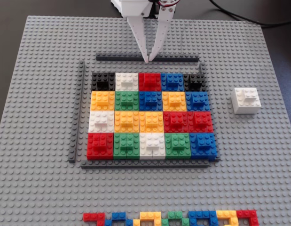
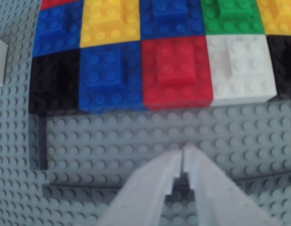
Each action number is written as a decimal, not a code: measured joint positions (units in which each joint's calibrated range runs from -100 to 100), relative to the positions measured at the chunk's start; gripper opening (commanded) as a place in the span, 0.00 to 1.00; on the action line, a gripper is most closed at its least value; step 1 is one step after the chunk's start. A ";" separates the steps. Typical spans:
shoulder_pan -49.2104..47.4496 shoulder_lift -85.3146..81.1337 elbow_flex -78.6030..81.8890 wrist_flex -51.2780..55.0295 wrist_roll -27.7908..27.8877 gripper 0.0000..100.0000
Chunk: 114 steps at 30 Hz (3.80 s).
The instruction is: Grab the cube and place it into the grid
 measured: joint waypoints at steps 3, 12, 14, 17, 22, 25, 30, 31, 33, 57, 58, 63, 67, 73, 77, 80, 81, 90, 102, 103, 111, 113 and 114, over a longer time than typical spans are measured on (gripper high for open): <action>0.66 0.00 0.00 -0.83 0.83 0.00; 3.94 0.00 0.00 -3.13 5.71 0.00; 3.94 0.00 0.00 -3.13 5.81 0.00; 3.94 0.00 0.00 -3.13 5.86 0.00; 3.94 0.00 0.00 -3.13 5.86 0.00; 3.94 0.00 0.00 -3.13 5.86 0.00; 3.94 0.00 -2.65 -1.56 5.86 0.00; 3.94 0.00 -3.62 -1.03 5.86 0.00; 3.94 0.25 -5.47 0.34 5.57 0.00; -9.99 36.81 -63.37 17.78 -5.08 0.00; -11.08 38.85 -64.78 17.78 -5.62 0.01; -16.26 47.84 -72.55 17.78 -8.35 0.01; -19.69 56.32 -79.61 17.09 -10.65 0.01; -23.62 69.38 -88.79 15.63 -12.84 0.01; -25.74 77.95 -94.17 14.95 -13.72 0.00; -26.54 84.31 -97.79 14.55 -14.41 0.00; -26.69 86.60 -99.12 14.55 -14.65 0.00; -27.63 105.17 -113.15 14.46 -15.97 0.02; -26.54 120.19 -124.27 15.58 -15.92 0.32; -26.39 120.61 -124.36 15.58 -15.92 0.32; -25.23 123.92 -124.62 15.34 -15.34 0.32; -24.86 124.77 -124.62 14.99 -15.34 0.32; -24.79 125.19 -124.62 14.80 -15.34 0.32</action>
